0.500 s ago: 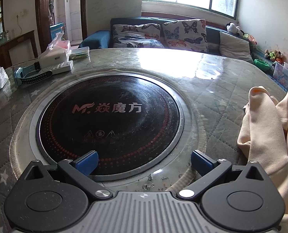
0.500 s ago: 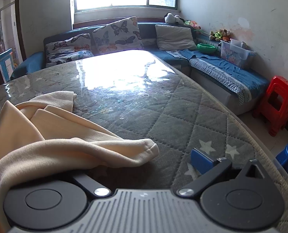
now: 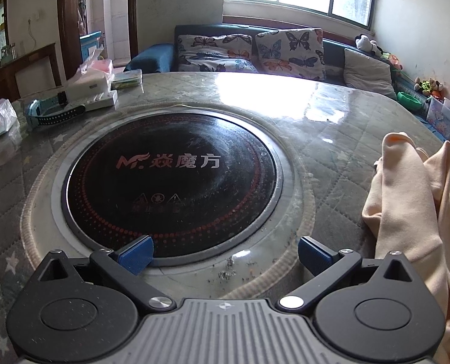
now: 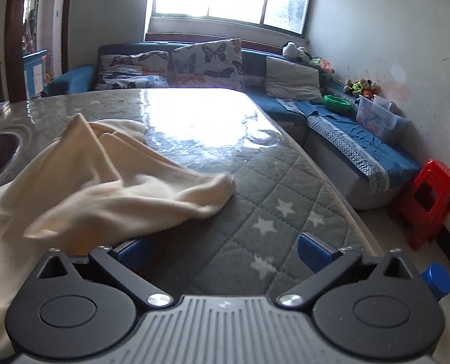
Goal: Fold clothes
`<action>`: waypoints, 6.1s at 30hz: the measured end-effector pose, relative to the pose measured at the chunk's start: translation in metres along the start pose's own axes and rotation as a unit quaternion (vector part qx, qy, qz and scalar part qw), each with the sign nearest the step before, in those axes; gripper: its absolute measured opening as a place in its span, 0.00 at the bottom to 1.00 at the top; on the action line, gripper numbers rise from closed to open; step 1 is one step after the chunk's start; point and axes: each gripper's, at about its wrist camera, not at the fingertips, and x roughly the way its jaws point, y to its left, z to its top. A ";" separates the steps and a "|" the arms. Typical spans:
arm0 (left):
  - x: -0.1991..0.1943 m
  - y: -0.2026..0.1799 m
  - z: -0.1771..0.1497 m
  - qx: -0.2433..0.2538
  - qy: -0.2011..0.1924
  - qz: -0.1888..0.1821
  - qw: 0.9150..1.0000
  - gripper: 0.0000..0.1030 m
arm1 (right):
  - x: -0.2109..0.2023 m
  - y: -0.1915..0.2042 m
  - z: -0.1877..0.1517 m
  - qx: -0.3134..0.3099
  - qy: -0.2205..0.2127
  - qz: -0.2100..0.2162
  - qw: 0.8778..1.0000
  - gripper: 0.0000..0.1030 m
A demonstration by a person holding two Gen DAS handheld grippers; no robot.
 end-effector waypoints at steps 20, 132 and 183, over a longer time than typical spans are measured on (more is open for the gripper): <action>-0.072 -0.043 -0.012 0.066 -0.022 -0.059 0.996 1.00 | -0.080 0.021 -0.028 0.002 0.005 0.066 0.998 1.00; -0.059 -0.098 0.012 0.168 -0.017 -0.068 0.983 1.00 | -0.092 0.066 -0.010 -0.062 0.000 0.146 0.987 0.77; 0.026 -0.142 0.058 0.196 0.020 -0.143 0.970 0.56 | 0.044 0.071 0.085 0.004 0.029 0.188 0.982 0.05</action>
